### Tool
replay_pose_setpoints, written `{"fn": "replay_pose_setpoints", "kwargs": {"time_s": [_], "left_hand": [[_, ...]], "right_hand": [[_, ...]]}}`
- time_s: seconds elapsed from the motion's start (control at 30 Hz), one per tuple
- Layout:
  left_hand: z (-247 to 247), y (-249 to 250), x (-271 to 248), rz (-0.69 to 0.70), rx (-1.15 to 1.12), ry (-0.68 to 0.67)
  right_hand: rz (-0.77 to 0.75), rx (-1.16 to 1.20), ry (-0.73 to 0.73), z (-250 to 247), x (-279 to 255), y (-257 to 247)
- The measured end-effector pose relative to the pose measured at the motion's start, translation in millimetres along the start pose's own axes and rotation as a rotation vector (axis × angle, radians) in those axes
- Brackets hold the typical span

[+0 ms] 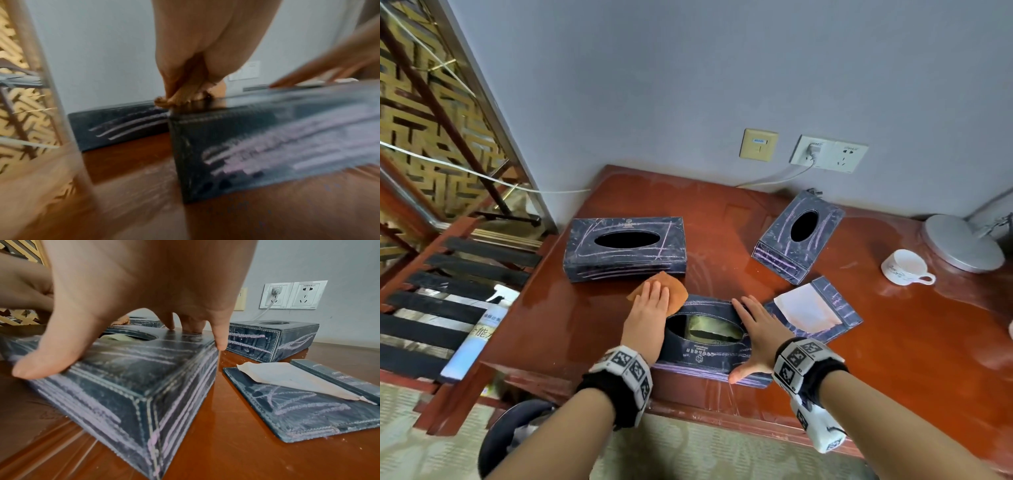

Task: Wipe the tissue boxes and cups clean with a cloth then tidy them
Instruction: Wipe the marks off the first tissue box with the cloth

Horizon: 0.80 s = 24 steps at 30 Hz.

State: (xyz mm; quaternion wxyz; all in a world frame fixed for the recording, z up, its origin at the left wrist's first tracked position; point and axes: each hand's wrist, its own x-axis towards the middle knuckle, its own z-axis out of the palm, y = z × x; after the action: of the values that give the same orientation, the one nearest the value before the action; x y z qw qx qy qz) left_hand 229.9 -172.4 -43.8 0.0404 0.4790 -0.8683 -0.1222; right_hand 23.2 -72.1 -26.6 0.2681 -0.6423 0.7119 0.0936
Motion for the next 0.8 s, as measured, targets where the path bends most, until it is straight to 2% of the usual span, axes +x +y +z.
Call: {"fn": "replay_pose_setpoints", "kwargs": {"time_s": [0.13,0.2,0.23,0.37,0.43,0.5,0.6,0.67,0.73,0.8], "left_hand": [[9,7,-27,0.24,0.209,-0.111],[-4,15,-30,0.293,0.088,-0.15],[-13,19,-26,0.257,0.014,-0.151],[-43,14,16,-0.036,-0.275,0.112],[-43,12,30,-0.05,-0.319,0.177],[-35,19,31,0.046,-0.309,0.123],[-12,31,20,0.259,-0.178,-0.186],[-4,31,14,0.266,-0.215,-0.309],[-10,26,12,0.204,-0.428,-0.315],[-22,13,11,0.166,-0.562,-0.234]], "right_hand": [[-0.006,0.003,0.006,3,2,2],[-0.012,0.0,0.001,3,3,2],[-0.013,-0.003,-0.009,1,3,2],[0.02,-0.013,-0.052,-22,5,3],[0.056,0.031,0.016,-39,6,3],[0.076,0.097,0.112,-54,10,2],[0.016,0.099,0.215,-63,18,-5],[-0.076,0.074,0.216,-59,24,-16],[-0.157,0.058,0.149,-50,30,-33],[-0.189,0.066,0.072,-40,38,-51]]}}
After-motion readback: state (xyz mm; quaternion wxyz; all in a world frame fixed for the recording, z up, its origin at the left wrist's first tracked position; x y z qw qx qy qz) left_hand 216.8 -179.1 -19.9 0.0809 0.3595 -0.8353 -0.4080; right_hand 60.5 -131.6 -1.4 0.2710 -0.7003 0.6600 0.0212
